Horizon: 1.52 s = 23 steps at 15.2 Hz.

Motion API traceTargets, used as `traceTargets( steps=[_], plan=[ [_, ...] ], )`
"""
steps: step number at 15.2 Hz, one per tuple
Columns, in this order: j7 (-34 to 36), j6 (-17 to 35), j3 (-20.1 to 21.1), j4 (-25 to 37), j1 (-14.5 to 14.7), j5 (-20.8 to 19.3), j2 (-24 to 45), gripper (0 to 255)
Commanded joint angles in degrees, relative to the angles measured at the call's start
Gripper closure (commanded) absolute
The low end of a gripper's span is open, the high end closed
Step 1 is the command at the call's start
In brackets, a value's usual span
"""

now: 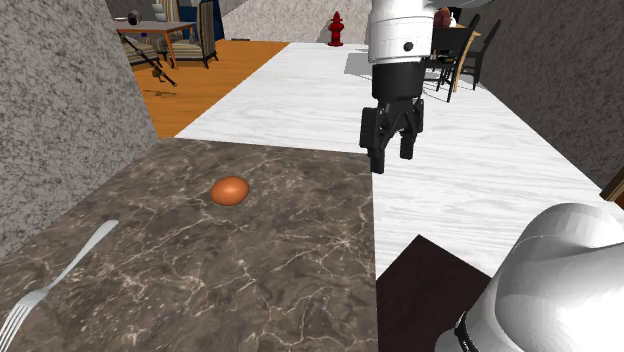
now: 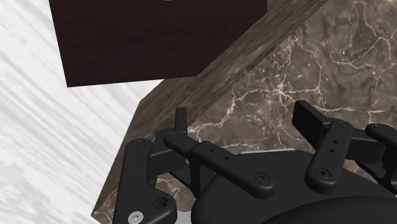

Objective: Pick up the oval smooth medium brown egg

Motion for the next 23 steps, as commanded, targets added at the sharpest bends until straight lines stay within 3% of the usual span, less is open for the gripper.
traceTargets(
  steps=[1, 12, 23],
  plan=[
    [0.0, 0.0, 0.0, 0.0, 0.0, 0.0, 0.0, 0],
    [4.4, 11.0, 7.9, 12.2, 4.7, 3.5, 20.8, 0],
    [10.1, 15.2, 14.1, 32.2, 8.5, 0.7, 43.0, 0]
  ],
)
